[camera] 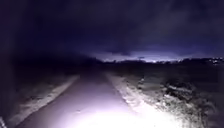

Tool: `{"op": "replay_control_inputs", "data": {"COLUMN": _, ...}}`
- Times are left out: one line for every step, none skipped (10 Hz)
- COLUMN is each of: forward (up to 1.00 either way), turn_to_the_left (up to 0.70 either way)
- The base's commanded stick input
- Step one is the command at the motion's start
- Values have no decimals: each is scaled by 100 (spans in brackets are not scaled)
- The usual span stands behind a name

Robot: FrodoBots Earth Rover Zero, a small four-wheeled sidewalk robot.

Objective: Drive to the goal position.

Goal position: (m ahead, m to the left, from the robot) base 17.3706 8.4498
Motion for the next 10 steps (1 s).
{"op": "replay_control_inputs", "data": {"forward": 85, "turn_to_the_left": 6}}
{"op": "replay_control_inputs", "data": {"forward": 85, "turn_to_the_left": 7}}
{"op": "replay_control_inputs", "data": {"forward": 85, "turn_to_the_left": 10}}
{"op": "replay_control_inputs", "data": {"forward": 85, "turn_to_the_left": 15}}
{"op": "replay_control_inputs", "data": {"forward": 85, "turn_to_the_left": 21}}
{"op": "replay_control_inputs", "data": {"forward": 85, "turn_to_the_left": 26}}
{"op": "replay_control_inputs", "data": {"forward": 85, "turn_to_the_left": 31}}
{"op": "replay_control_inputs", "data": {"forward": 85, "turn_to_the_left": 26}}
{"op": "replay_control_inputs", "data": {"forward": 85, "turn_to_the_left": 11}}
{"op": "replay_control_inputs", "data": {"forward": 85, "turn_to_the_left": 0}}
